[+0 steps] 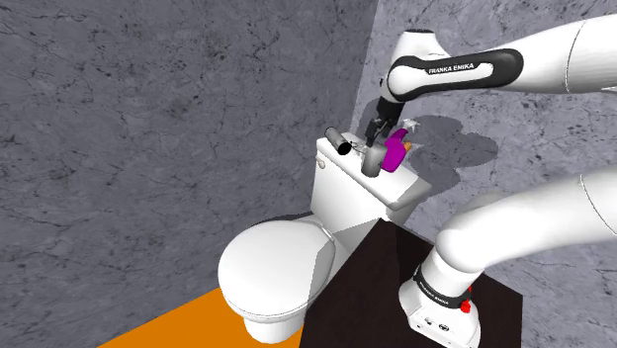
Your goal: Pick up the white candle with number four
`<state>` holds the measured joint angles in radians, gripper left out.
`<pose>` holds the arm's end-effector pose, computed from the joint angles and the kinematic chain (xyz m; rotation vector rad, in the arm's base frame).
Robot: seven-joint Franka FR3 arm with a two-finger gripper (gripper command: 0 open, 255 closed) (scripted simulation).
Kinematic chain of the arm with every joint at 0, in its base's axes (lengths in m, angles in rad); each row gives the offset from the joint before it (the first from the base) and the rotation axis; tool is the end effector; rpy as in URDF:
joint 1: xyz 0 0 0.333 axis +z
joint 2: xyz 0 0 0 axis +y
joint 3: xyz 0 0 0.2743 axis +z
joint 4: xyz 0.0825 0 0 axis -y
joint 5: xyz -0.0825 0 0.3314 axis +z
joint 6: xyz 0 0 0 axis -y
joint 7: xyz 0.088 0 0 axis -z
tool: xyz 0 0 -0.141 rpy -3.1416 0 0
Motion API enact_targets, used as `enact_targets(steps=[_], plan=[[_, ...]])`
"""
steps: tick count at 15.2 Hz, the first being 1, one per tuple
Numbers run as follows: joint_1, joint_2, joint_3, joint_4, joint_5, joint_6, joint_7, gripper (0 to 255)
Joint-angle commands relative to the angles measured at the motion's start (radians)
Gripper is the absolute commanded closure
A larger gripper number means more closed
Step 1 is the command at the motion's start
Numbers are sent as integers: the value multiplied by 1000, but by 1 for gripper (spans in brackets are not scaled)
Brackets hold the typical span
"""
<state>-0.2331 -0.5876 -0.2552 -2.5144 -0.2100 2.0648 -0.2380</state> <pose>0.3153 -0.1862 0.4341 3.0404 -0.1973 0.1582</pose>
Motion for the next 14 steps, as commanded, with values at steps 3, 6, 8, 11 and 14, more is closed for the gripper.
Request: enact_targets(steps=[3, 6, 8, 11, 14], plan=[[-34, 93, -64, -1, -19, 116, -15, 0], [-55, 170, -116, 12, -22, 197, -35, 0], [-66, 225, -152, 25, -16, 249, -52, 0], [-67, 248, -162, 11, -14, 287, -55, 0], [-65, 273, -169, -11, -12, 334, -57, 0]])
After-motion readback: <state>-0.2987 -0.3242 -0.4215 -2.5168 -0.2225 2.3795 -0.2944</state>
